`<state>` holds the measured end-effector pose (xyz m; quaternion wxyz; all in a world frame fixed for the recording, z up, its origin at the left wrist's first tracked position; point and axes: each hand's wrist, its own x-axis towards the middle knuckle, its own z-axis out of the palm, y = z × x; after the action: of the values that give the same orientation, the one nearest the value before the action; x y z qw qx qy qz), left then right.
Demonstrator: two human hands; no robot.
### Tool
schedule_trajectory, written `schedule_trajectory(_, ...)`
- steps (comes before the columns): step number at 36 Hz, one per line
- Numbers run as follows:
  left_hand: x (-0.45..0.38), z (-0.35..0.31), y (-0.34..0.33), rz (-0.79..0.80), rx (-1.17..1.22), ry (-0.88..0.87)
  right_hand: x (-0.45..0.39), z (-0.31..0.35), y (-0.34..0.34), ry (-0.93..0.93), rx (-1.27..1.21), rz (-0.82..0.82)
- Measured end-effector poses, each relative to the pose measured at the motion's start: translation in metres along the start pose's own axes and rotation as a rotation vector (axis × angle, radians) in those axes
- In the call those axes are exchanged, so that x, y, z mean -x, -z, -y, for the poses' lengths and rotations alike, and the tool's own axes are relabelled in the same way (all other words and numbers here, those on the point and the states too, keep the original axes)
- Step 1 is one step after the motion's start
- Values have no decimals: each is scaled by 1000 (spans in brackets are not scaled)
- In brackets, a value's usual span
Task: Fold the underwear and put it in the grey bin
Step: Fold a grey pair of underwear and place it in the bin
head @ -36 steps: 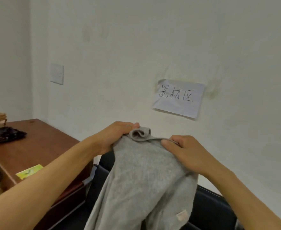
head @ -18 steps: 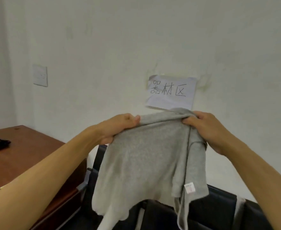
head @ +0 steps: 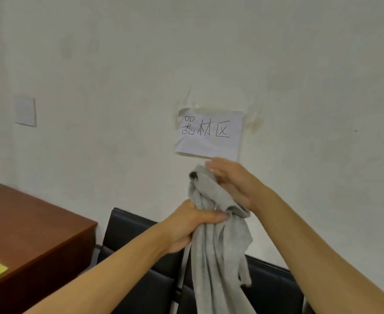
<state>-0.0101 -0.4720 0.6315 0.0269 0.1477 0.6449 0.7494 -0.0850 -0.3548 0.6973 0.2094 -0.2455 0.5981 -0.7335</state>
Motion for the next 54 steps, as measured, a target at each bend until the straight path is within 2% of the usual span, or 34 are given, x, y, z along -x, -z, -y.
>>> schedule_trajectory(3,-10,0,-9,-194,198,24,8,-21,31,85,256,-223)
schedule_trajectory(5,-17,-4,-11,-298,358,61,20,-35,51,92,314,-335)
schedule_trajectory(6,-22,-7,-10,-341,417,74,27,-41,60,72,290,-342)
schedule_trajectory(7,-26,-9,-9,-378,465,84,34,-47,66,43,239,-301)
schedule_trajectory(10,-36,-13,-1,-431,539,79,56,-65,74,-123,49,-24)
schedule_trajectory(12,-43,-13,7,-438,565,69,60,-75,78,-196,53,115)
schedule_trajectory(15,-48,-14,14,-360,594,67,51,-87,78,-241,191,108)
schedule_trajectory(19,-43,-17,12,-204,541,52,41,-95,69,-201,176,44)
schedule_trajectory(23,-34,-17,19,-130,523,66,39,-100,54,-125,38,66)
schedule_trajectory(26,-30,-18,28,-117,505,78,37,-100,41,-39,-109,17)
schedule_trajectory(33,-22,-39,62,-317,414,-34,33,-83,32,-2,-261,-161)
schedule_trajectory(37,-13,-47,83,-364,388,-59,31,-77,37,14,-399,-275)
schedule_trajectory(41,-7,-54,100,-424,380,-64,37,-66,41,82,-540,-257)
schedule_trajectory(44,-5,-59,107,-467,309,-23,39,-62,45,97,-489,-250)
schedule_trajectory(50,2,-68,122,-403,72,72,43,-55,47,116,-504,-273)
schedule_trajectory(54,14,-70,134,-416,25,121,45,-55,56,130,-464,-304)
